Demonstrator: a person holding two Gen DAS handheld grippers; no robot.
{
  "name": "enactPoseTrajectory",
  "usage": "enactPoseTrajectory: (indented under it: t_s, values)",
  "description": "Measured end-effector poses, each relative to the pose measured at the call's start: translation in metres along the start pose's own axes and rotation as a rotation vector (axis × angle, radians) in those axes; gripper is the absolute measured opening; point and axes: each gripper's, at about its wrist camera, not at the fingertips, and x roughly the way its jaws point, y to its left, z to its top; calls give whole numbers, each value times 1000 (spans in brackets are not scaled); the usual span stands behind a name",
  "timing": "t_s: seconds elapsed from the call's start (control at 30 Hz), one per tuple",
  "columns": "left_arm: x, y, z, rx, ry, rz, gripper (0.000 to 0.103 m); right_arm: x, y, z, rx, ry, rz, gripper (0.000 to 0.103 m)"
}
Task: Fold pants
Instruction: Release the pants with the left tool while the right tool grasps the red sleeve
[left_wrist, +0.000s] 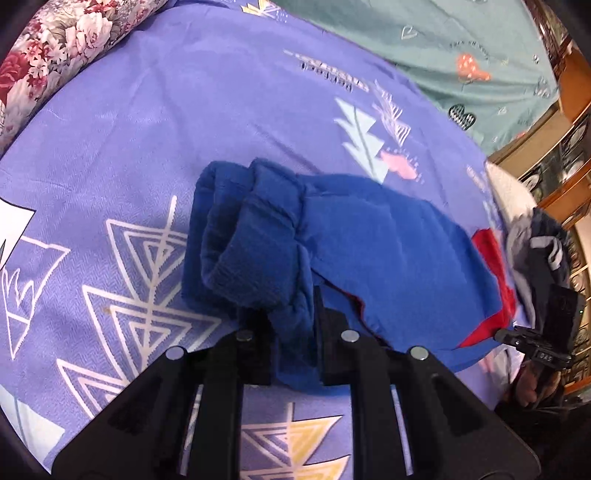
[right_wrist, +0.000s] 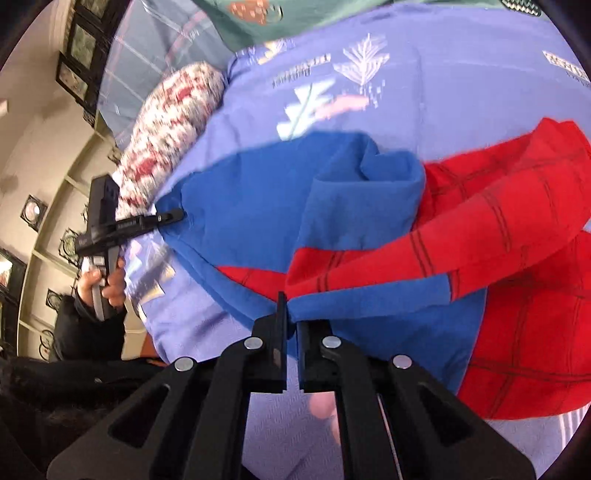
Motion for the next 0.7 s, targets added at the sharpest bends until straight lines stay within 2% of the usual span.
enactPoseTrajectory:
  t_s: [0.1,0.17,0.2,0.27,0.3,0.33,0.4,0.47,0.53,0.63,0.7]
  values:
    - [7,0,-5,17,15,44,14,21,-2,-5,-4,69,-44,4]
    - [9,-3,-9,43,22,92,15,24,-3,-8,-12,69,-50,3]
    - [9,-6,-11,55,26,108,15,22,-2,-7,-20,69,-59,7]
    - [6,-9,-15,71,37,118,21,14,1,-6,-47,66,-93,23]
    - [-2,-10,-18,71,39,102,32,10,2,-6,-55,64,-104,39]
    - [-10,-11,-20,70,32,86,47,-6,1,-5,-63,24,-105,44]
    - [-38,-12,-24,73,-27,58,61,-36,-7,3,-46,-63,-130,44]
    - [-59,-16,-23,71,-73,15,63,-73,-34,16,44,-171,-225,56]
    - [-75,-30,-19,92,-130,-50,71,-107,-81,31,207,-272,-336,64]
    - [-61,-62,-16,162,-134,-110,73,-116,-134,50,315,-302,-432,64]
    - [-36,-77,-14,179,-100,-141,73,-106,-167,58,410,-293,-410,64]
